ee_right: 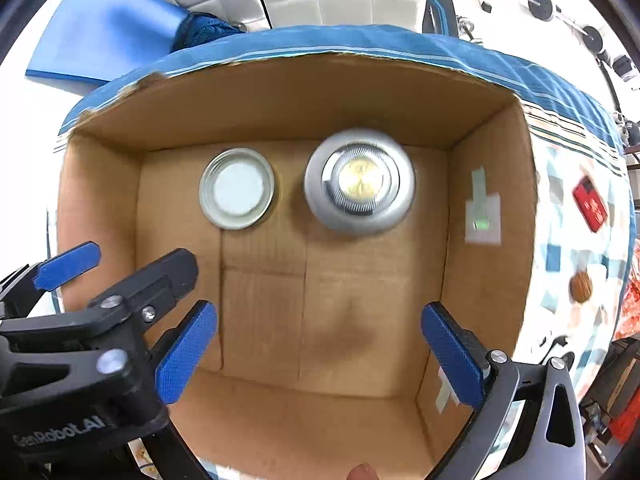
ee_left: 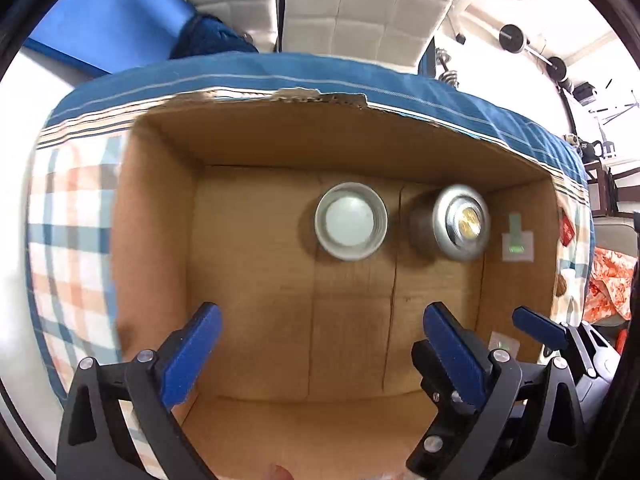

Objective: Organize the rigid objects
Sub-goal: 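Lift both open tools out of the box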

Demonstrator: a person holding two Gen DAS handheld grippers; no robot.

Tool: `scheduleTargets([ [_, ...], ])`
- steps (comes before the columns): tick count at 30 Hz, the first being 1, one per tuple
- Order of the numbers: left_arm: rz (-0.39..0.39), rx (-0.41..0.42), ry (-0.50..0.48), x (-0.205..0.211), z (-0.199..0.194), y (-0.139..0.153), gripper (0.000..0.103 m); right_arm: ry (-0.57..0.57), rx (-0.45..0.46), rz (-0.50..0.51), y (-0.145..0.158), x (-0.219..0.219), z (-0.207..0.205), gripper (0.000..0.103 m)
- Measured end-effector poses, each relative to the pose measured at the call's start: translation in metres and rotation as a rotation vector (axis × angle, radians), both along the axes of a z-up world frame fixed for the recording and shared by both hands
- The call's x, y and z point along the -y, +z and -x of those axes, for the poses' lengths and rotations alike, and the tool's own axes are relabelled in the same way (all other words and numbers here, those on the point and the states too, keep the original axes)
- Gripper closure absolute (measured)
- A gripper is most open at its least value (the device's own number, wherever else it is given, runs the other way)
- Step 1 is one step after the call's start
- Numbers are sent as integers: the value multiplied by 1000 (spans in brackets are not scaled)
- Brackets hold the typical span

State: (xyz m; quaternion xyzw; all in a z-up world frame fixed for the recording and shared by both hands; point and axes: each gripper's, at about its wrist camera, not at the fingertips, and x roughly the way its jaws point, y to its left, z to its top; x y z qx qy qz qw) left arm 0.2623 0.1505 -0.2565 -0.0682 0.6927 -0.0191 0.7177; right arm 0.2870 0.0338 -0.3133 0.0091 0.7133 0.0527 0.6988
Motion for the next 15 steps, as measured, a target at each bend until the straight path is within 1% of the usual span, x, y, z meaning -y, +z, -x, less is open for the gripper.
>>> scheduleTargets([
  [2,-9,26,-1,0,12,14,0,-7,19,3,10,7,11,0],
  [5,-27,69,-17,-1,27,21,0,-13,68,7,31,12,32,0],
  [6,-47,88,-21,0,33,27,0,-15,83,14,37,11,37,0],
  [11,-89,182,-33,3,64,62,0,-33,138,20,66,14,72,0],
  [15,-102,220,-37,3,84,78,0,-34,184,15,89,18,98,0],
])
